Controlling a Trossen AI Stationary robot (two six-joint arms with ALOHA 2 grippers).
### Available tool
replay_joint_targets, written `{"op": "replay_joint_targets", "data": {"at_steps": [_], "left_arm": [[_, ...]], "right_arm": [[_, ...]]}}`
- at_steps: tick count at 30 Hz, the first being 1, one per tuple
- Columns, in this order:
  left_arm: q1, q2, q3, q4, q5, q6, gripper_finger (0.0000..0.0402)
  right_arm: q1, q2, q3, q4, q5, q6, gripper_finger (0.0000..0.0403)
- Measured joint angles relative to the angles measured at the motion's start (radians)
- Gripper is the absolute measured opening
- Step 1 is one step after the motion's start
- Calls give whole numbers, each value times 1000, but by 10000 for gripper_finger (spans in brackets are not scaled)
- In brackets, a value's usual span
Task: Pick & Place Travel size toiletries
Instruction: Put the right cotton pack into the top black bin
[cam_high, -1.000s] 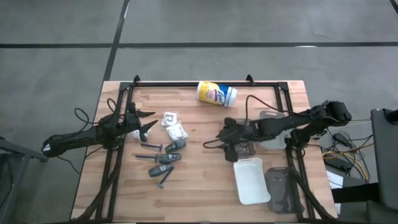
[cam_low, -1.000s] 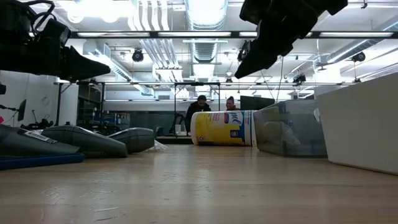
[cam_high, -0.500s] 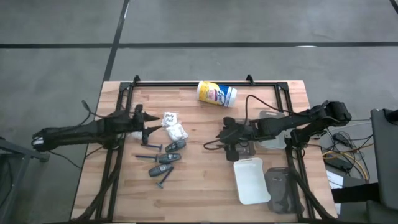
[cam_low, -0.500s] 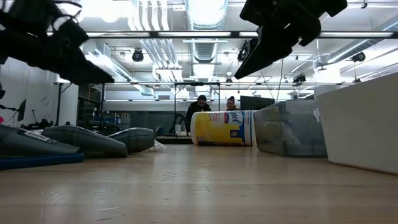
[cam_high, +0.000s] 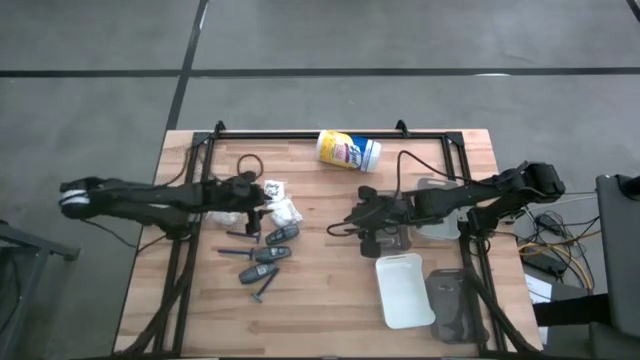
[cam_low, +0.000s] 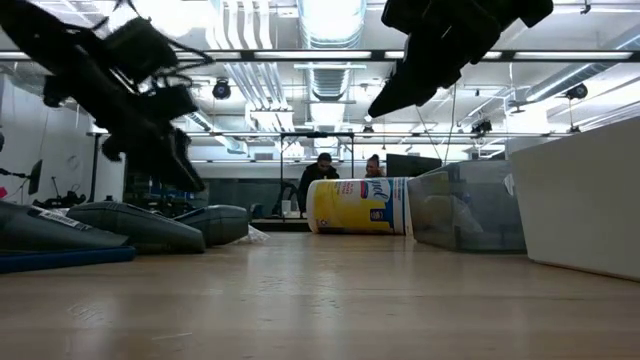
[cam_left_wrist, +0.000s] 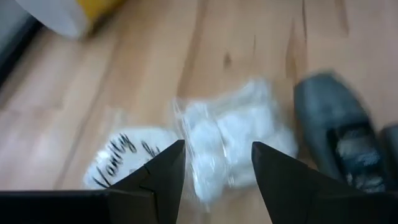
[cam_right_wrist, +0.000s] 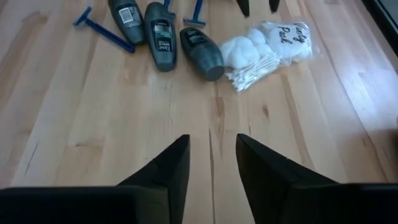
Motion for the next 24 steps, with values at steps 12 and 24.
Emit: {"op": "replay_joint_targets", "data": {"at_steps": [12, 24], "left_arm": [[0, 289, 87, 83, 3, 43, 191], [-1, 380, 88, 133, 11, 40, 161]], "right_arm": [[0, 0, 0, 0, 0, -7, 77], [0, 0, 0, 2, -1, -6, 44]]}}
